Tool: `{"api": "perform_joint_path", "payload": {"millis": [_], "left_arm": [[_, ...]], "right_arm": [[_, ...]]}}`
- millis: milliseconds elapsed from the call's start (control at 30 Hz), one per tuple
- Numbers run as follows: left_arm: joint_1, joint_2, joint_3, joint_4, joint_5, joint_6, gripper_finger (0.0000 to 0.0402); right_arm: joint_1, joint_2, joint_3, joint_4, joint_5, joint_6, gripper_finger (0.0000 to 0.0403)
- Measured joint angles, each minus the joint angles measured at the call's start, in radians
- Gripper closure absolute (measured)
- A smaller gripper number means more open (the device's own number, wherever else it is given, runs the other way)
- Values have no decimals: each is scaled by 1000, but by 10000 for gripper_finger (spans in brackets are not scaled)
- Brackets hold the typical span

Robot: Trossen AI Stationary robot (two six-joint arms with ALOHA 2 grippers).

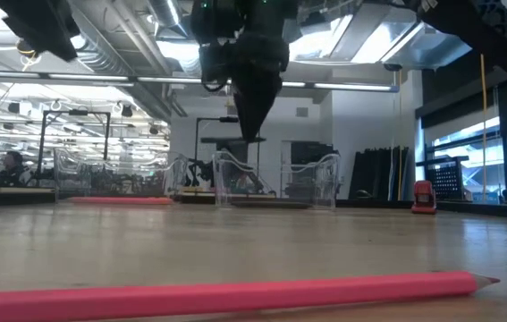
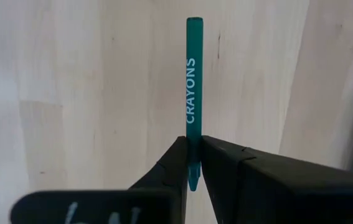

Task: Sort crayons/erasers/pens/pencils in bins
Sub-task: Put the green crayon into the bottom transparent bin

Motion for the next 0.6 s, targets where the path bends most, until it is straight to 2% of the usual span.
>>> {"api": "perform_joint_path", "payload": {"millis": [333,600], "left_arm": [[-70,-31,0,1,-11,0,305],[-95,-31,0,9,-46,6,305]], "right_arm": [[61,-2,110,-165,-1,56,359],[136,-38,109,-228,-2,157,359]]}}
